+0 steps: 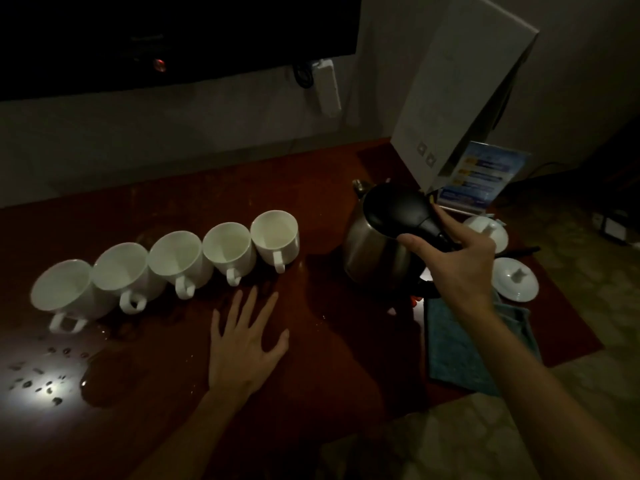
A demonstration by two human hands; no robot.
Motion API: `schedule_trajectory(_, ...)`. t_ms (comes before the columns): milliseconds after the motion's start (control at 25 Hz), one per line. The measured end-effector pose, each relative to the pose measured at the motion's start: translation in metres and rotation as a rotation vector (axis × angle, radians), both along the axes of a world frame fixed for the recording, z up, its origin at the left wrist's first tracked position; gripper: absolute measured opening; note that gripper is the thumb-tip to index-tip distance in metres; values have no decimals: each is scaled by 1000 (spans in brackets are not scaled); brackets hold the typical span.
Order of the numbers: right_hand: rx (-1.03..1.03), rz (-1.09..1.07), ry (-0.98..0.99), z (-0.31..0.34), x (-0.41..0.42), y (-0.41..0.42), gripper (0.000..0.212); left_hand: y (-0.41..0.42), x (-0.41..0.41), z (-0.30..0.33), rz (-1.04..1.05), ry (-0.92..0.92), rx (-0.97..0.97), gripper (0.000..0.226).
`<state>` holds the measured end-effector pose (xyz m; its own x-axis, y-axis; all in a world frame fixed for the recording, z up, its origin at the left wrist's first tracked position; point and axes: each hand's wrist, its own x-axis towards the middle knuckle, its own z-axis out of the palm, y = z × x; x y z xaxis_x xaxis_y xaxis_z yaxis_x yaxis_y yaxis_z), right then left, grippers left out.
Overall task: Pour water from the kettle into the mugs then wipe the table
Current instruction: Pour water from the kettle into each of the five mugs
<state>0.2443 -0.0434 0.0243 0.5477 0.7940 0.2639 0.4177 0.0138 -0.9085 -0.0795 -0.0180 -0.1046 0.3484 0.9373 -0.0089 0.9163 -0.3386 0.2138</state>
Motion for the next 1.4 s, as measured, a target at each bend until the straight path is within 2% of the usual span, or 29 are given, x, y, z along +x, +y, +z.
schedule_trajectory(160,17,-1,-20,5,-3,-3,72,1,-1,1,11,8,-17,72)
schedule_trajectory(320,-1,98,-61,24,-3,-6,80,1,1,0,15,-4,-4,74)
schedule_trajectory(560,-45,241,-93,44,-2,3,75,2,1,-1,17,8,-6,75)
schedule_trajectory(1000,-124,367,-157,70,-9,32,68,5,1,-1,27,-28,-58,77)
schedule_trajectory(1400,-267,401,-208,67,-14,41,86,5,1,2,29,-15,-73,80)
